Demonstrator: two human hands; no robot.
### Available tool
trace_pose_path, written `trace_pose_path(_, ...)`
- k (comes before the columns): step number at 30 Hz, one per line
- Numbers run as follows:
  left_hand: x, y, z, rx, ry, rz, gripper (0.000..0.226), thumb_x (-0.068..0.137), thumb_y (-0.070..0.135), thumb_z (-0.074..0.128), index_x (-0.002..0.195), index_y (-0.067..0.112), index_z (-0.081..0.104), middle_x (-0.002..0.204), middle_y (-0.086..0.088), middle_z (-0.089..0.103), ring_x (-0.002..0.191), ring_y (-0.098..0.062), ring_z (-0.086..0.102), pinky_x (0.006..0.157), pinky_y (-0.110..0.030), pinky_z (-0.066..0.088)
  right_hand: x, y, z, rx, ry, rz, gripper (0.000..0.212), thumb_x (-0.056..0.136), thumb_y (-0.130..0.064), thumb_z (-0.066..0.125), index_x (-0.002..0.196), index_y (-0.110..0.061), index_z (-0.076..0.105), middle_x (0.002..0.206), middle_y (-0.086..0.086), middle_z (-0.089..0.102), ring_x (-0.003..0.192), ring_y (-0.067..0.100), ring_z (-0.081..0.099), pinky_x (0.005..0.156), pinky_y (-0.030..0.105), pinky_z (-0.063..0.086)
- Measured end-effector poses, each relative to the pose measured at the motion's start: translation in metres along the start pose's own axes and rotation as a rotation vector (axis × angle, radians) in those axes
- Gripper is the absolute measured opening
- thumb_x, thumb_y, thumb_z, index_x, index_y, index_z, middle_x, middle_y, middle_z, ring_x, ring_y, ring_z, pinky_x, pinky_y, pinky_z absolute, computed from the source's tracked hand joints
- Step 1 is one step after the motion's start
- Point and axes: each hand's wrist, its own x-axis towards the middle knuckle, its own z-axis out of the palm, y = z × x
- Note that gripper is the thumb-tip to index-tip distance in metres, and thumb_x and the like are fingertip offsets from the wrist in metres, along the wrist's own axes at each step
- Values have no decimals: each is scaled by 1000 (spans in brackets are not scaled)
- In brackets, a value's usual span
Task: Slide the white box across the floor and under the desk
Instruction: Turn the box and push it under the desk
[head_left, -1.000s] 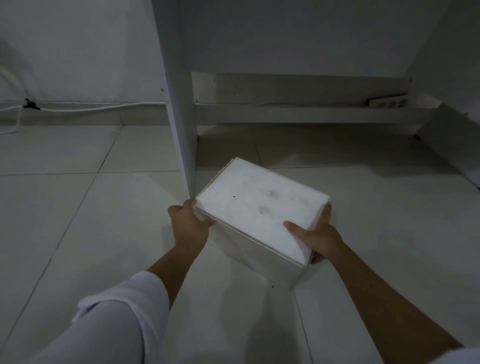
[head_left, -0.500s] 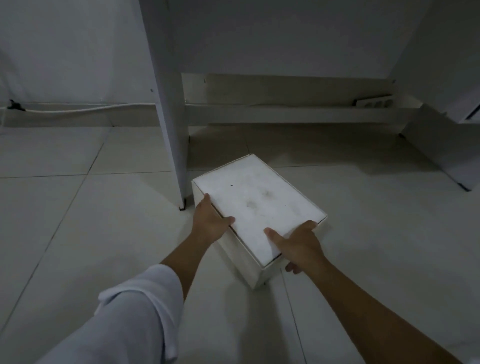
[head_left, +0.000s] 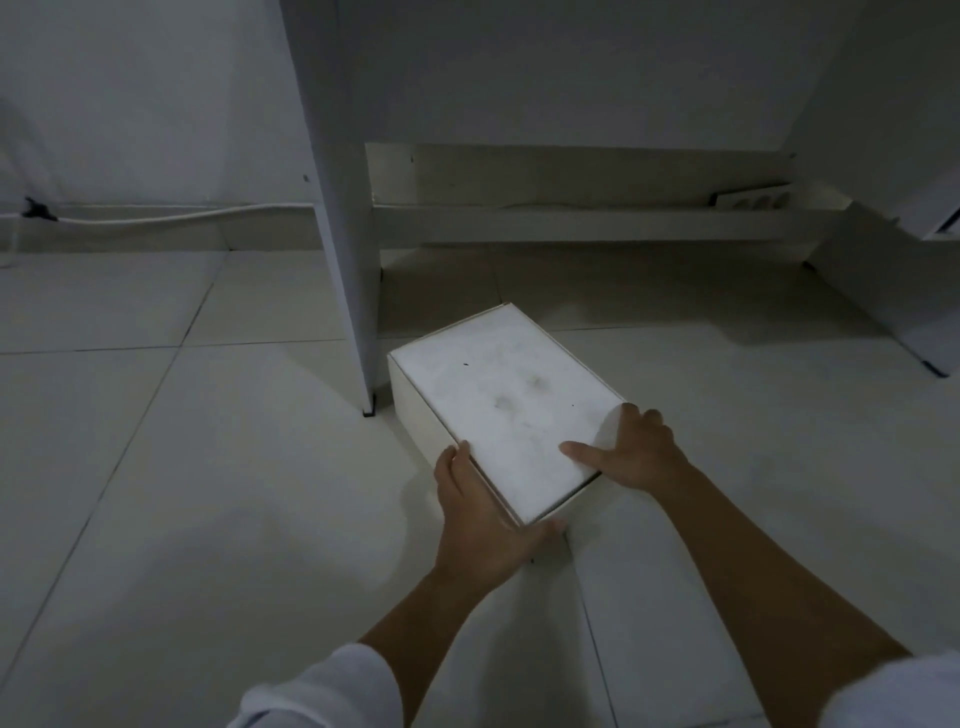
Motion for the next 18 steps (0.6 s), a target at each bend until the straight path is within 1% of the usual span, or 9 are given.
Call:
trace_pose_path(3,8,-4,-14,70,-93,-16,140,48,48,88,151,12,0,158,-1,2,146,-17,13,115,-25,20,-5,1,1,-26,6,-46,117,56,-77,65,143,-10,24,143,17,31,133,35,33,104,49,39)
trace_pose_path(5,18,-8,-28,154,-125,-14,139,55,45,87,153,10,-6,161,-2,-3,149,-20,8,120,-30,16,-7,0,2,-50,-8,-88,117,53,-77,67,141,-11,26,141,16,32,131,33,34,102,48,41)
trace_pose_path(8,39,-10,-53,360,-161,-35,132,62,51,81,154,9,-4,163,-5,-2,150,-25,4,122,-37,15,-8,-3,4,-44,-39,-159,106,60,-67,72,140,-12,28,138,14,32,130,31,34,102,44,41)
trace_pose_path(10,48,-7,-66,518,-122,-27,117,68,50,77,154,11,7,163,-6,3,150,-27,5,121,-38,19,-6,-6,7,-65,-37,-231,92,69,-56,72,138,-10,32,134,16,35,126,32,37,102,42,41)
trace_pose_path(11,52,-6,-71,597,-76,6,104,72,46,75,153,13,17,161,-8,9,149,-27,8,119,-37,22,-5,-9,10,-81,-15,-270,81,75,-51,70,136,-9,35,132,18,39,123,32,41,100,40,42)
trace_pose_path(13,58,-5,-77,723,-1,112,77,81,31,69,147,15,34,156,-8,23,145,-26,19,116,-34,28,-3,-19,18,-89,61,-320,59,84,-42,64,126,-6,45,123,20,47,112,33,50,92,37,47)
trace_pose_path(14,59,-6,-80,766,13,174,68,82,23,67,144,15,41,153,-9,31,142,-27,27,114,-34,31,-1,-26,23,-84,92,-330,52,86,-41,61,121,-5,48,119,20,50,107,33,53,88,36,48)
trace_pose_path(17,66,-19,-82,857,3,308,60,65,8,79,124,10,65,129,-16,63,118,-33,59,98,-42,49,7,-46,35,-95,176,-327,48,89,-40,57,119,-4,50,119,19,50,109,32,52,85,35,49)
trace_pose_path(18,68,-22,-83,873,8,354,60,61,8,82,119,10,68,125,-16,67,113,-33,64,94,-43,52,9,-51,37,-106,223,-314,46,89,-39,56,119,-4,52,123,17,49,113,31,50,87,35,50)
